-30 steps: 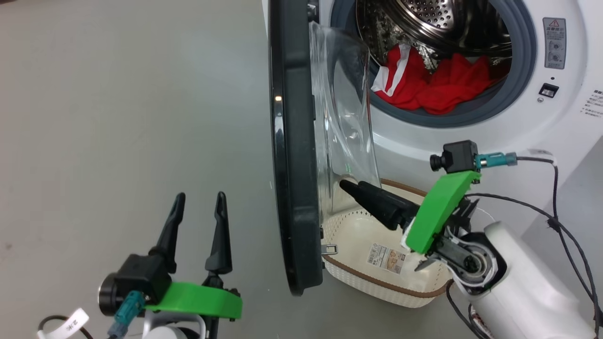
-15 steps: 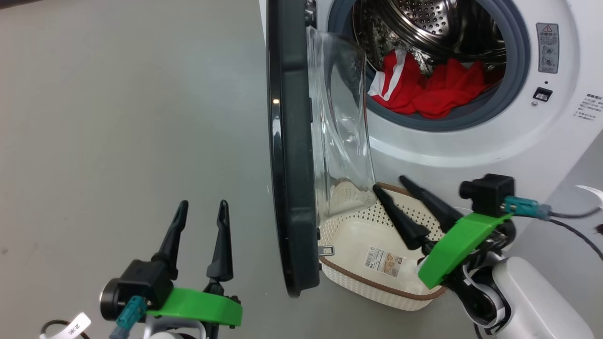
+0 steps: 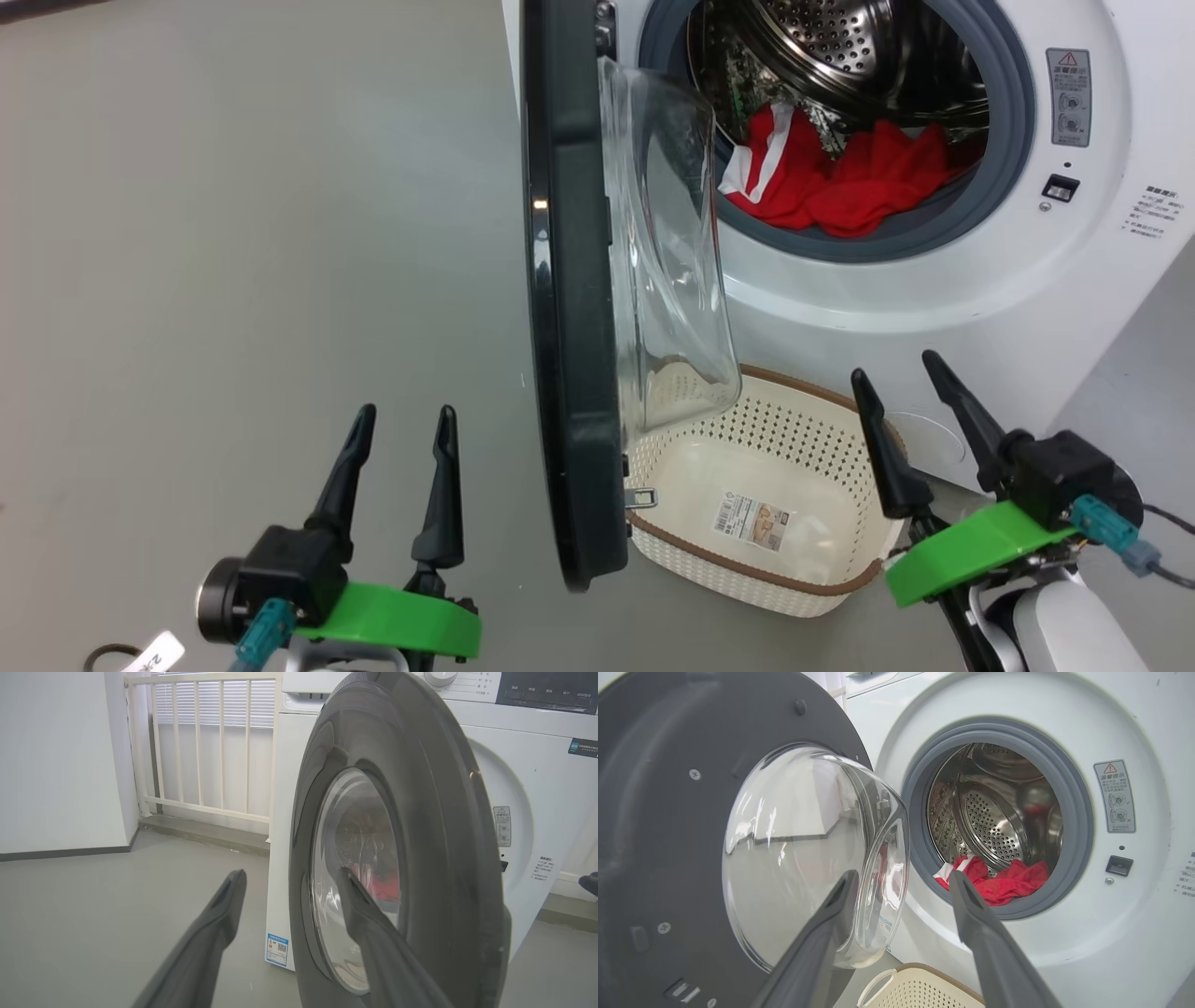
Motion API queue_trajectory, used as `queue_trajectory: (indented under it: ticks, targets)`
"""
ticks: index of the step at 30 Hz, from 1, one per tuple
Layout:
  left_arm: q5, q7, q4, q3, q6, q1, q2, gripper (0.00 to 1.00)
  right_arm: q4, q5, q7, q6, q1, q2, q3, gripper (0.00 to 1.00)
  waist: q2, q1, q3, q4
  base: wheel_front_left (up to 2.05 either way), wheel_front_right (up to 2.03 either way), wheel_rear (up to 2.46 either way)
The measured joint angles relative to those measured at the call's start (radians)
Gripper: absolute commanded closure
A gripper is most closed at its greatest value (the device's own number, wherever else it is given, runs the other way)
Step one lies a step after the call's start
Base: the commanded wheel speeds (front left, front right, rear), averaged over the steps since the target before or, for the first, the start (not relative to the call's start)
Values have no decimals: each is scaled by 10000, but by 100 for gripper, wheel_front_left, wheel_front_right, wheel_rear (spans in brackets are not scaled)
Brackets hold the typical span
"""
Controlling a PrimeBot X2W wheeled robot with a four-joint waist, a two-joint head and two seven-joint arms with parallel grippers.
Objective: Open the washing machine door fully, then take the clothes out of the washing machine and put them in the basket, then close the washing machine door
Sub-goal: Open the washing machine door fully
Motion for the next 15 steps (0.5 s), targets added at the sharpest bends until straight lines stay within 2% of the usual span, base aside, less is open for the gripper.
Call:
queue_trajectory:
  ticks: [4, 15]
  targets:
    - [61, 0, -17, 6, -54, 27, 2, 0, -161, -456, -132, 0, 407, 86, -92, 0, 0, 0, -2, -72, 0, 0, 0]
    - [138, 0, -19, 23, -100, 246, 4, 0, -337, -48, -531, 0, 815, 96, -65, 0, 0, 0, -2, -176, 0, 0, 0]
